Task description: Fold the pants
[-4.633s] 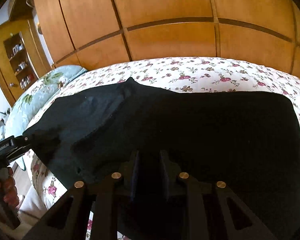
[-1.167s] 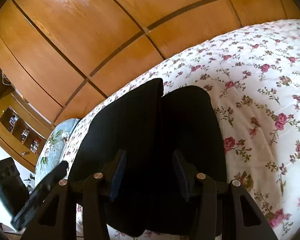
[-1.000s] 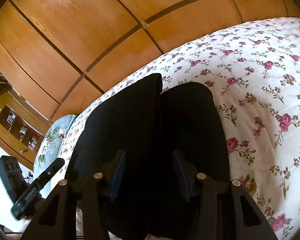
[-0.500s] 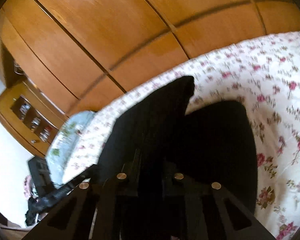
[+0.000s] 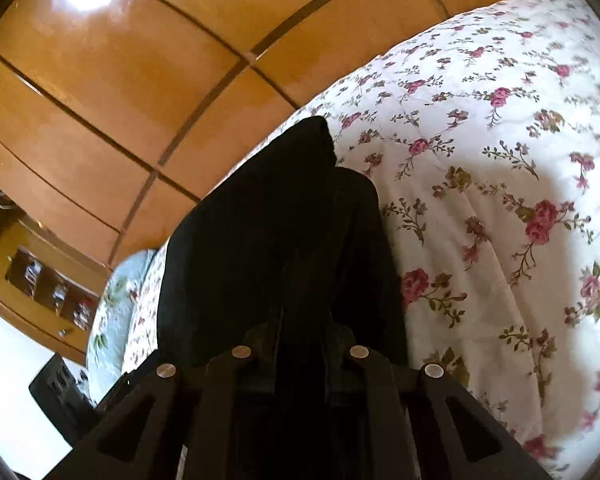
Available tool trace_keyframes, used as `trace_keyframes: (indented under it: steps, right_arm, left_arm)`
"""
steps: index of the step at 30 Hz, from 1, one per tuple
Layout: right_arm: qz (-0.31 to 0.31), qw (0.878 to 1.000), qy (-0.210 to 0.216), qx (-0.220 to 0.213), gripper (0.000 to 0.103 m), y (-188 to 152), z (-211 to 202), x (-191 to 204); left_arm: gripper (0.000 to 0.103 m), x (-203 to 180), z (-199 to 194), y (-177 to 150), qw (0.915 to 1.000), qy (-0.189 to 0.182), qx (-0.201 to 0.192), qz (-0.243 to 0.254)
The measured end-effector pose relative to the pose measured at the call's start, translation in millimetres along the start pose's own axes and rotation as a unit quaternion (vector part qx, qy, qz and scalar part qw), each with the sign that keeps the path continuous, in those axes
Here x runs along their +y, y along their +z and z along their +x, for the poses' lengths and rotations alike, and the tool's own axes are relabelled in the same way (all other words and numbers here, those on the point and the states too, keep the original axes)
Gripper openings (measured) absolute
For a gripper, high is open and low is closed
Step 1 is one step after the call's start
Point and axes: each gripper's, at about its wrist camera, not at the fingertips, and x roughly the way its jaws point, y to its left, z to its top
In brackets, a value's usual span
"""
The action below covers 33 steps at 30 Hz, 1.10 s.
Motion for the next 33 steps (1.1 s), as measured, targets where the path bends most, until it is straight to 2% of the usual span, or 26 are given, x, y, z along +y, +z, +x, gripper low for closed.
trace_keyframes:
  steps: [3,6,8,10,13,17,19,21,24,28,30,33]
  right_arm:
    - [-0.002,1.0,0.001,-0.001,0.016,-1.1,-2.8,0.1]
    - [-0.007,1.0,-0.009,-0.003,0.024,0.8,-14.5,3.9]
    - [-0.018,0.998,-0.046,-0.031,0.033,5.0,-30.6,6.4]
    - [-0.042,0.994,-0.07,-0.072,0.034,8.9,-51.0,14.6]
    - [-0.093,0.988,-0.073,-0.103,0.034,19.2,-68.2,35.4]
    - [-0.191,0.975,-0.088,-0.075,0.029,31.6,-50.3,72.5]
    - [-0.238,0.964,-0.115,-0.044,0.029,34.7,-27.2,87.2]
    - [-0.259,0.957,-0.127,-0.019,0.029,35.4,-7.1,88.7]
    - [-0.249,0.957,-0.145,0.015,0.029,39.1,18.5,76.0]
    - [-0.214,0.964,-0.157,0.021,0.027,46.6,31.8,55.0]
    - [-0.207,0.965,-0.157,0.027,0.027,49.4,41.6,46.9]
    - [-0.227,0.96,-0.163,0.019,0.026,47.6,51.9,42.5]
  left_arm:
    - [0.055,3.8,2.6,1.4,1.0,-0.003,0.006,-0.006]
    - [0.055,8.0,-8.8,6.8,0.9996,-0.013,0.016,-0.018]
    - [0.055,19.0,-19.8,13.1,0.9988,-0.024,0.012,-0.041]
    - [0.055,28.5,-24.4,26.9,0.9979,-0.026,-0.007,-0.059]
    - [0.055,35.1,-22.5,53.1,0.9971,-0.034,-0.021,-0.065]
    - [0.055,25.1,14.4,85.5,0.9988,-0.029,0.02,-0.034]
    - [0.055,20.0,38.5,94.4,0.9985,-0.013,0.051,-0.016]
    - [0.055,19.7,60.7,98.0,0.9972,0.01,0.074,-0.006]
    - [0.055,25.2,83.5,97.3,0.9956,0.035,0.086,-0.002]
    - [0.055,30.6,98.6,90.1,0.9956,0.037,0.085,-0.015]
    - [0.055,27.9,102.0,87.5,0.9958,0.044,0.08,-0.005]
    - [0.056,26.4,113.7,85.8,0.9955,0.055,0.078,0.006]
